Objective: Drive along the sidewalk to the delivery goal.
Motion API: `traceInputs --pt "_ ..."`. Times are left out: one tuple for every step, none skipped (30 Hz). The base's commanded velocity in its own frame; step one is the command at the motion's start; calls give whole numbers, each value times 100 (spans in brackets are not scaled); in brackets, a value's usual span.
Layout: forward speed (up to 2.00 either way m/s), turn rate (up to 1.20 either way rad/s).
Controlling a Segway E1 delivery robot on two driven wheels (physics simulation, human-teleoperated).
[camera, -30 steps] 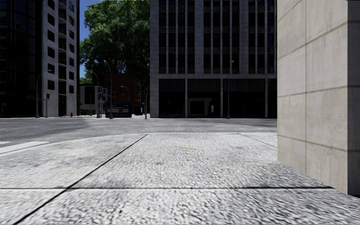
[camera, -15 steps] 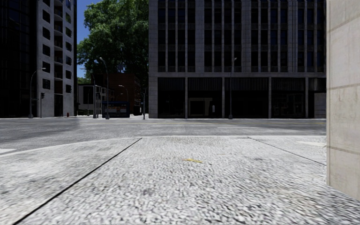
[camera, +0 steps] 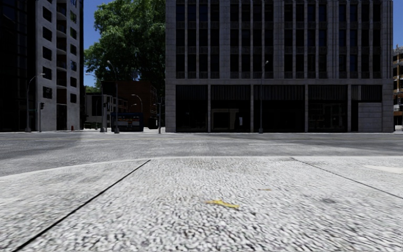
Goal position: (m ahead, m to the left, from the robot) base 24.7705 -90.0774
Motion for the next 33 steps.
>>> traceInputs --pt "151 0" --pt "142 0" --pt "134 0" --pt "131 0" --pt "131 0" --pt "130 0" --pt "128 0" --pt "126 0" --pt "124 0" --pt "124 0" --pt "123 0" --pt "123 0" --pt "123 0" --pt "123 0" --pt "123 0" --pt "123 0" --pt "123 0" --pt "123 -15" --pt "123 -29" --pt "123 -29" --pt "123 -38" --pt "123 -46" --pt "123 -61" --pt "123 -61" --pt "123 -83" --pt "123 -100" --pt "123 -105" --pt "123 -106" --pt "123 -107" --pt "123 -107" --pt "123 -107" --pt "123 -107" --pt "123 -107"
